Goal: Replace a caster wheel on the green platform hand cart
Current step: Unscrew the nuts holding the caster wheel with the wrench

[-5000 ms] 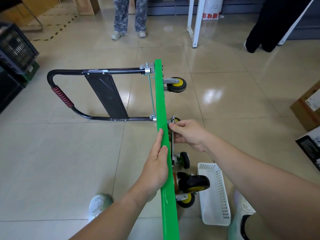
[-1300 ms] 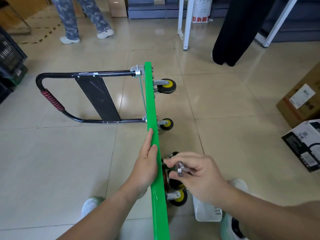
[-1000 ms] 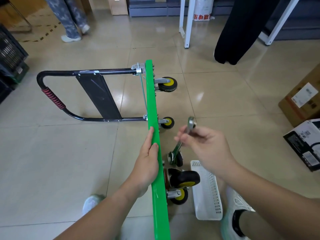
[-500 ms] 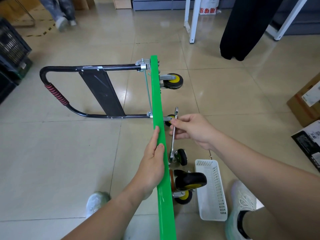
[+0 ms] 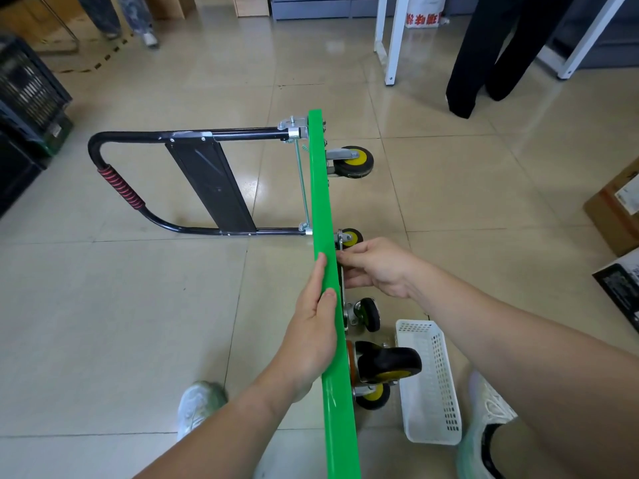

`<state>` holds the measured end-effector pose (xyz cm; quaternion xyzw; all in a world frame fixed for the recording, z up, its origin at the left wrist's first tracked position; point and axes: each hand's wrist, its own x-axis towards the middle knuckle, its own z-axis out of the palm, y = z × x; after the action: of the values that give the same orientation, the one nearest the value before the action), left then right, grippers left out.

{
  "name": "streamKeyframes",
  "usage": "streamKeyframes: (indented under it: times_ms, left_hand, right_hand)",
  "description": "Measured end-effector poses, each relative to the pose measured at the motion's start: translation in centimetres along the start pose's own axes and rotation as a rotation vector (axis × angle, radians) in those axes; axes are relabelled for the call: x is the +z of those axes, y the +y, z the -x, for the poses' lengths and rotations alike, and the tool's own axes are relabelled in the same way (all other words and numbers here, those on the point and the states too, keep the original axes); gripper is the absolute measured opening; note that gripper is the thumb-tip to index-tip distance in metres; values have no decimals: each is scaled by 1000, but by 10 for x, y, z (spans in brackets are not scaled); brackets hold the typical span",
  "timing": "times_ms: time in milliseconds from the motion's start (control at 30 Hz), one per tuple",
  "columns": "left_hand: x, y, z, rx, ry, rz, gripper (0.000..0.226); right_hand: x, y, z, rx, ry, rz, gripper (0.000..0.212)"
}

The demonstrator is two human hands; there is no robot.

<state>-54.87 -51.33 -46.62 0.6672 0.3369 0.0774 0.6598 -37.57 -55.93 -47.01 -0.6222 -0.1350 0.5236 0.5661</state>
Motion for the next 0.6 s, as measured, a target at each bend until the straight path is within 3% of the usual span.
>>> streamKeyframes:
  times_ms: [233, 400, 600]
  left_hand:
    - [-1, 1, 2, -9, -2, -10, 52]
    - [0, 0, 0, -1, 5, -2, 52]
    - [0, -2, 0, 15, -5, -20, 51]
  right_hand:
    - [1, 10, 1, -34, 128, 77, 22]
    - [-1, 11, 2, 8, 77, -6, 24]
    - [4, 1, 28, -149, 121, 30, 11]
